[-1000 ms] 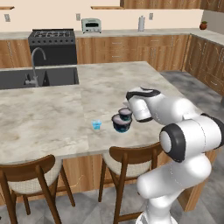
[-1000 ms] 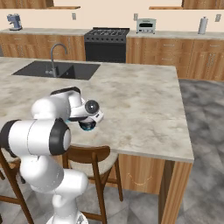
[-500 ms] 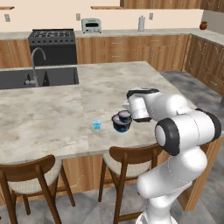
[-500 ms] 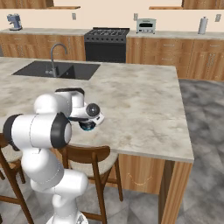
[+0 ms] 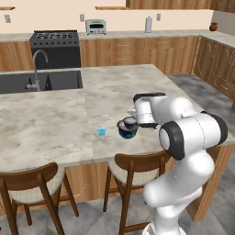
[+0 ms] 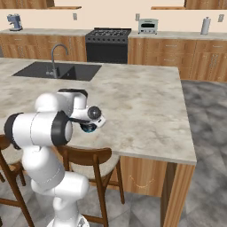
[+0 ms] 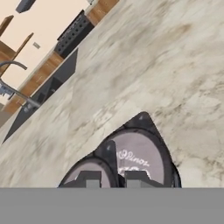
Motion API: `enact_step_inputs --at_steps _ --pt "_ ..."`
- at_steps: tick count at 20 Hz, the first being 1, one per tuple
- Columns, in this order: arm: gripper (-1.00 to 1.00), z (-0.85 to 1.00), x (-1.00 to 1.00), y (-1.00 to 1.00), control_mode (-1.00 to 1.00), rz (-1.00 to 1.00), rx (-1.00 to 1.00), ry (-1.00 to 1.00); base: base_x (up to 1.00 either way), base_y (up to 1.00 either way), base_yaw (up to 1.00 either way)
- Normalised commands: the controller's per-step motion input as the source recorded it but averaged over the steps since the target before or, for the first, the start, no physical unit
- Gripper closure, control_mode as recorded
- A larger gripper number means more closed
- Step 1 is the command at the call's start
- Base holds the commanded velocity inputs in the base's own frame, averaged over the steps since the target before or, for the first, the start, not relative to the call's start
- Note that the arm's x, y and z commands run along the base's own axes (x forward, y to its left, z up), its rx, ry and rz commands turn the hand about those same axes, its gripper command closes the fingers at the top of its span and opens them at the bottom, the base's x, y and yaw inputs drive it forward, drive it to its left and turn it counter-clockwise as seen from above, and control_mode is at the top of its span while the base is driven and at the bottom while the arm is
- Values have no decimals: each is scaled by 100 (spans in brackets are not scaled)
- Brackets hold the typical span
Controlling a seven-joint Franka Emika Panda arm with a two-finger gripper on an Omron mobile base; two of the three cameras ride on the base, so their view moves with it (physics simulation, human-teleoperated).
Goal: Stack the yogurt containers by placing the smaller containers on top of the larger containers.
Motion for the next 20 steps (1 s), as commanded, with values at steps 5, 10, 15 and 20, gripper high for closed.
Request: enact_step_inputs --at_steps 5,10,15,20 --pt "100 -1 32 0 -100 -1 0 0 0 0 0" --pt "100 -4 17 0 -100 0 0 0 0 0 0" --pt "100 0 0 0 -100 0 0 0 0 0 0" --pt "100 -16 7 2 -100 0 0 0 0 0 0"
